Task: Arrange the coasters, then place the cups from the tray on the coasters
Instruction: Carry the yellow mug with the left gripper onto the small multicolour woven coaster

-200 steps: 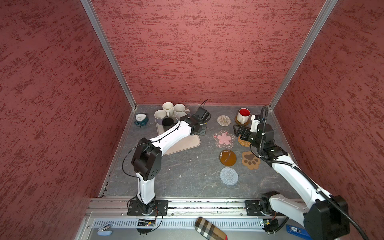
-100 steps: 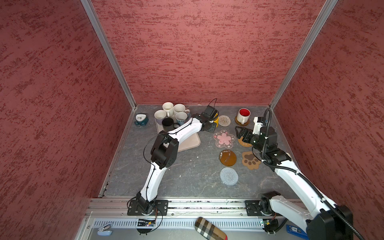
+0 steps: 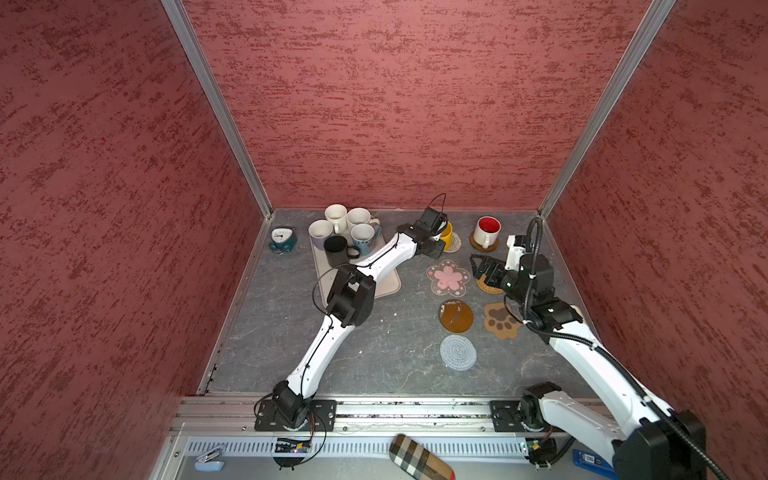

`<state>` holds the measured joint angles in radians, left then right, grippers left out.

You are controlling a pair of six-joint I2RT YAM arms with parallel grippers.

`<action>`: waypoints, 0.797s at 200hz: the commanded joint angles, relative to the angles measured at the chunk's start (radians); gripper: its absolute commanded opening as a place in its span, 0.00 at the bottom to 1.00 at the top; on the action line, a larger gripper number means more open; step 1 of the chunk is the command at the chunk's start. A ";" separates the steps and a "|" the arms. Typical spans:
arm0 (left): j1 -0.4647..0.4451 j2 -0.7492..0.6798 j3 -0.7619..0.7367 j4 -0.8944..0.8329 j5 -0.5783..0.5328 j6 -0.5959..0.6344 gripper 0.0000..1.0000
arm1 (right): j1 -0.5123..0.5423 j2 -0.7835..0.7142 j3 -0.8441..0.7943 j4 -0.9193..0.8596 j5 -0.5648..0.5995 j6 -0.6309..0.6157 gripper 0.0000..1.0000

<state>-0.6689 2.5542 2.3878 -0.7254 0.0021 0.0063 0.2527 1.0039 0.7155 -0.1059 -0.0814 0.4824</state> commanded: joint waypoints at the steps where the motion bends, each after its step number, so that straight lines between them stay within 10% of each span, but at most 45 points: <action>1: -0.003 0.008 0.067 0.053 0.019 0.032 0.00 | 0.003 -0.007 -0.014 -0.001 0.001 -0.003 0.99; 159: -0.017 0.141 0.188 0.186 0.022 0.062 0.00 | 0.007 0.035 -0.035 0.039 -0.041 0.007 0.99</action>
<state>-0.6800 2.6862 2.5179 -0.6365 0.0208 0.0685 0.2531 1.0351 0.6903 -0.1013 -0.1104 0.4828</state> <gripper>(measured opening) 0.177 0.987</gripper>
